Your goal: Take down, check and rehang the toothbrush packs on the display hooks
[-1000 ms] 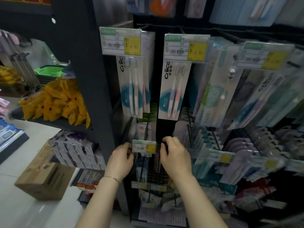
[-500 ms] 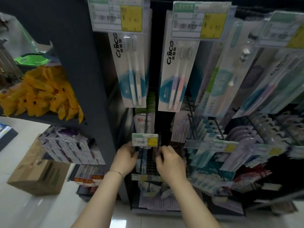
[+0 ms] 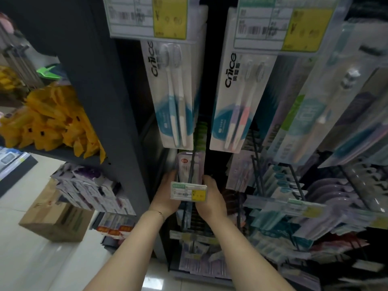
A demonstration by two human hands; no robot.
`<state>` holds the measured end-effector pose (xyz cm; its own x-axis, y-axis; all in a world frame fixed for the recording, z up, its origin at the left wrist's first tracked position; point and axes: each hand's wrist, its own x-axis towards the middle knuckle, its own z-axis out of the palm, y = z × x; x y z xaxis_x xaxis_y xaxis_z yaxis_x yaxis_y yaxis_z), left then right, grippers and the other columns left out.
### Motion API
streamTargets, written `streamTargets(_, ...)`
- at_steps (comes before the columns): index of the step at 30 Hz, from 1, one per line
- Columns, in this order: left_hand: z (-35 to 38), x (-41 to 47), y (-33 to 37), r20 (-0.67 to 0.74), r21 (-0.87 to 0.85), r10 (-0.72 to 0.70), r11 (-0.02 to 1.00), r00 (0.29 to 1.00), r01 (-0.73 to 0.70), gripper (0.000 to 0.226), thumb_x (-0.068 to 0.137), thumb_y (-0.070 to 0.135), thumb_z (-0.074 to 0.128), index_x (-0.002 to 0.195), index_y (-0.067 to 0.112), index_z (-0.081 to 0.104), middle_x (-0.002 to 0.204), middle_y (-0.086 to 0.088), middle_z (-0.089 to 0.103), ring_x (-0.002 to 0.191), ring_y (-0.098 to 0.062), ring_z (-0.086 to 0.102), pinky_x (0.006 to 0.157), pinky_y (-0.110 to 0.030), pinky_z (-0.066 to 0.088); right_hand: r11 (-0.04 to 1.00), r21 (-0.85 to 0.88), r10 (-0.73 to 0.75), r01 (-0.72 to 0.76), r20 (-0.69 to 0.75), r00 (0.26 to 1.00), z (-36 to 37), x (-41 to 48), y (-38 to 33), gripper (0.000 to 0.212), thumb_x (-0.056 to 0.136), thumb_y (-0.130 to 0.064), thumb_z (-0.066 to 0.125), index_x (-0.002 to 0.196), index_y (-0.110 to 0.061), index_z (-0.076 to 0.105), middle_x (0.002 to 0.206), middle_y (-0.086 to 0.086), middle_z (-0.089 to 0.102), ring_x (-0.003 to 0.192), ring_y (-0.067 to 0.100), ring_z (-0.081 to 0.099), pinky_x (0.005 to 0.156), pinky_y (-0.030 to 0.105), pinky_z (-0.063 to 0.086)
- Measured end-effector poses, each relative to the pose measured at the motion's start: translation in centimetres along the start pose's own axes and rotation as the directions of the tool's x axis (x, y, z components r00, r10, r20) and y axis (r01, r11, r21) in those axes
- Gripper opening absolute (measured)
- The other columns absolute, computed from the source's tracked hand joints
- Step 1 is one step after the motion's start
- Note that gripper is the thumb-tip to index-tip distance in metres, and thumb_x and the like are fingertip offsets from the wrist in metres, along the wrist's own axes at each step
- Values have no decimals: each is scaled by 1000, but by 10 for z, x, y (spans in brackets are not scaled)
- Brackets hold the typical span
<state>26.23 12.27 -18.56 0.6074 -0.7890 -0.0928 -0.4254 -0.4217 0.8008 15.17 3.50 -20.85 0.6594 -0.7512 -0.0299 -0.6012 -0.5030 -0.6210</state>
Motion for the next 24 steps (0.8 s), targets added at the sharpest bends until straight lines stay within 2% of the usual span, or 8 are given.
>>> streamTargets(3,0,5,-5,17,-21,48,999,999,-48,54,91,21,63,139,20,38,142,-6,41,127,-18,43,100,-21,30,997,72,-26,26,3,1000,3,8,0,34,96,-27,49,129,-17,42,121,7,48,104,29,55,80,43,52)
streamTargets(7,1,10,-10,10,-122,36,992,999,-34,30,90,21,64,115,27,46,120,1,58,109,-13,56,95,-26,44,966,250,-70,68,-1,998,5,10,-1,8,96,-27,49,100,-20,49,101,0,47,90,17,51,70,27,42)
streamTargets(10,2,12,-10,-34,-208,-24,978,999,16,16,94,19,59,106,14,51,103,0,63,98,-15,61,82,-22,48,887,460,-64,48,18,998,2,8,-6,18,81,-45,51,84,-28,47,88,-6,52,81,10,49,69,23,40)
streamTargets(13,3,14,-11,-37,-213,-41,976,998,33,14,95,18,58,104,12,49,97,-1,63,91,-15,62,77,-24,49,842,540,-36,-6,67,997,1,9,-6,8,95,-17,52,88,-19,48,79,-6,54,70,1,50,65,16,42)
streamTargets(15,2,14,-11,-37,-224,-42,974,998,32,11,97,20,55,99,11,48,93,-2,63,86,-15,61,71,-21,49,831,556,-10,-35,78,997,1,11,-4,11,97,-7,49,93,-17,50,80,-6,56,68,-5,51,62,8,41)
streamTargets(19,1,13,-9,-36,-228,-37,973,999,28,11,98,17,52,91,13,46,82,2,58,71,-2,54,56,-6,40,836,548,7,-45,71,997,6,13,-1,18,93,-4,54,107,-16,53,98,2,60,88,10,56,77,18,46)
streamTargets(21,0,12,-7,-33,-230,-38,973,999,29,13,98,19,53,88,15,45,79,4,56,68,-1,52,55,-7,39,810,581,42,-76,72,997,7,13,-1,14,95,-6,53,106,-13,56,100,6,63,88,12,58,77,20,48)
streamTargets(24,-1,12,-7,-19,-224,-41,974,999,36,13,96,21,55,89,14,46,80,3,58,70,-4,54,60,-15,42,838,544,28,-38,27,999,7,12,1,13,94,-4,53,102,-15,57,92,0,61,81,6,55,70,11,43)
